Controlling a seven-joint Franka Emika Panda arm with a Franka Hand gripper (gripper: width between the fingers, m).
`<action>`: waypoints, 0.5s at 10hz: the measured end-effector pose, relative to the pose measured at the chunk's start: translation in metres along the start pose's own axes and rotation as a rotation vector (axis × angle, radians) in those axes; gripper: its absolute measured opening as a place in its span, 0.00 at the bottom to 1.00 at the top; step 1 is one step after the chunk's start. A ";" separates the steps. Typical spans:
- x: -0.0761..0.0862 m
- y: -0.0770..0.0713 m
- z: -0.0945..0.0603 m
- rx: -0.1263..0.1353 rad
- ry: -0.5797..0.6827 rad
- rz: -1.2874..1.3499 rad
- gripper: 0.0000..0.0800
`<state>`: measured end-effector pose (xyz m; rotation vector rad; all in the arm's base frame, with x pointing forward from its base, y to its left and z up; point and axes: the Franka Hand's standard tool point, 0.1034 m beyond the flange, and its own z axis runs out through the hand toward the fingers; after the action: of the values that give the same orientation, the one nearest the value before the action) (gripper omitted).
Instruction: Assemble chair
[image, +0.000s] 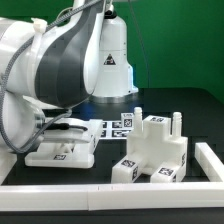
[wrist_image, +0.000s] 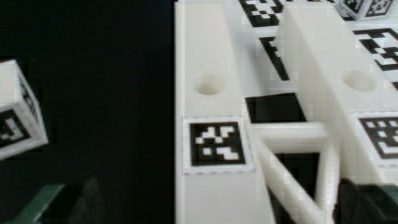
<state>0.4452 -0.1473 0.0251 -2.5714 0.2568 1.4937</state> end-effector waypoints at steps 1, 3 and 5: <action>0.000 0.003 0.007 0.009 -0.034 0.009 0.81; 0.001 0.005 0.017 0.014 -0.065 0.023 0.81; 0.000 0.006 0.020 0.018 -0.081 0.029 0.81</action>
Offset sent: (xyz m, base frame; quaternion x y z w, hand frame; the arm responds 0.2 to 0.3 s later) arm -0.0090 -0.0014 -0.0067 0.0088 -0.0527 0.0387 0.9978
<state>0.4271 -0.1486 0.0155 -2.4969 0.2966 1.5938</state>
